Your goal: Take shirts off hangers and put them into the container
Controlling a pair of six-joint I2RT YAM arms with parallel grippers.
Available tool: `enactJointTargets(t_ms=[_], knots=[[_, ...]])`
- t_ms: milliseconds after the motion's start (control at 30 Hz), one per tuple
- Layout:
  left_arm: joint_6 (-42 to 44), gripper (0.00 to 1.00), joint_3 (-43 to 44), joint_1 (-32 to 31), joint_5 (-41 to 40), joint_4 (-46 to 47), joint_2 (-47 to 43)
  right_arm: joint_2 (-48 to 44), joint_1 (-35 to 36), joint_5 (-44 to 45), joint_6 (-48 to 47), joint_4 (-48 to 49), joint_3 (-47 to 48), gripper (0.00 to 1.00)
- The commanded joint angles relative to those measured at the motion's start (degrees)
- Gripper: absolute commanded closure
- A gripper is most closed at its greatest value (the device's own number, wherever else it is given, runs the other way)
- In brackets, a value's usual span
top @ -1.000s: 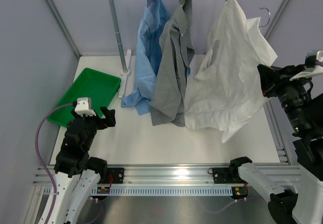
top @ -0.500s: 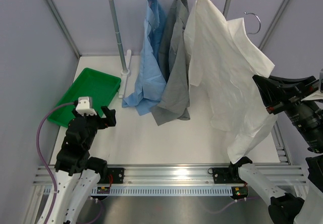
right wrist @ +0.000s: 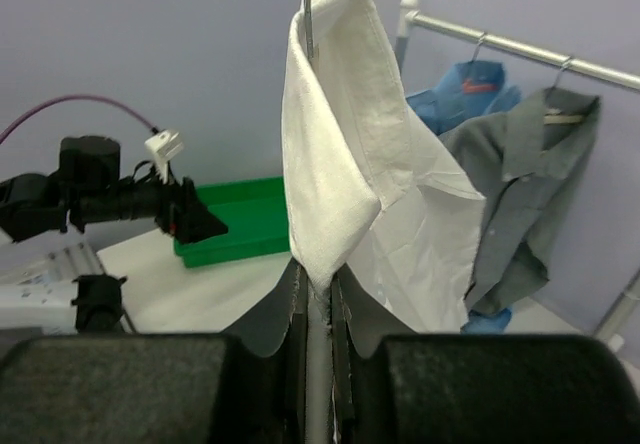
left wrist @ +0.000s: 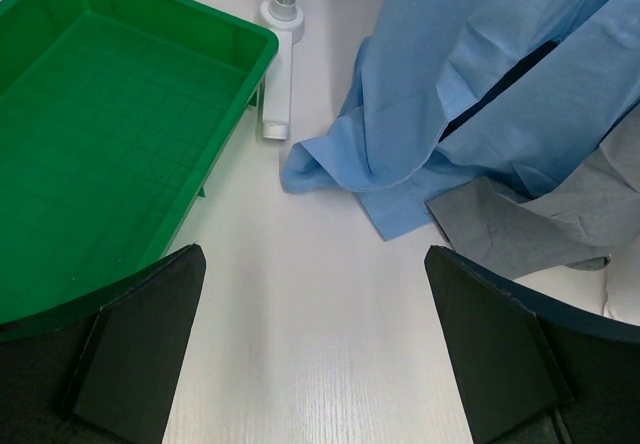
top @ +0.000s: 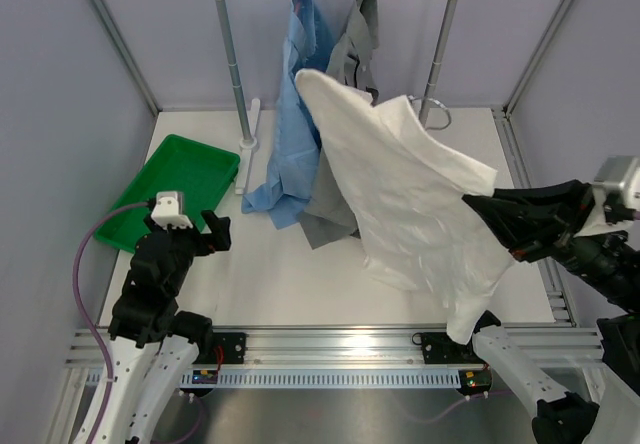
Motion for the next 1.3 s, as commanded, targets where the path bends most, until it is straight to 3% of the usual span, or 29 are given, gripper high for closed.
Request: enactJointTargets(t_ms=[0, 100, 400, 567, 700, 800, 1067, 1167, 1267], knots=[[0.9, 0.01, 2.2, -0.3, 2.8, 3.0, 1.3, -0.3, 0.4, -11.6, -0.8, 2.3, -6.8, 1.00], [1.5, 0.01, 6.2, -0.3, 5.4, 0.9, 3.5, -0.9, 0.4, -17.1, -0.8, 2.0, -13.6, 1.00], [0.0, 0.01, 24.3, -0.3, 15.0, -9.5, 10.8, 0.3, 0.4, -21.5, -0.6, 5.3, -30.6, 1.00], [-5.8, 0.01, 31.1, -0.3, 23.6, -9.1, 13.7, 2.1, 2.9, -19.3, 2.9, 12.4, -36.8, 1.00], [-9.9, 0.01, 33.5, -0.3, 32.3, -5.7, 17.9, 5.5, 9.4, -13.6, 3.5, 16.0, -39.8, 1.00], [-12.8, 0.01, 34.3, -0.6, 34.5, -3.1, 19.8, 6.8, 11.0, -11.8, 6.5, 22.6, -42.9, 1.00], [-19.9, 0.01, 35.0, -9.6, 29.7, 3.8, 24.8, 12.2, 17.5, -5.8, 8.7, 29.2, -43.8, 1.00], [-19.5, 0.01, 35.8, -17.7, 22.5, 4.2, 27.7, 13.9, 19.5, -4.2, 9.4, 31.3, -44.0, 1.00], [-17.1, 0.01, 38.5, -27.7, 8.8, 2.3, 31.8, 15.5, 21.2, -2.7, 9.7, 32.2, -44.0, 1.00]])
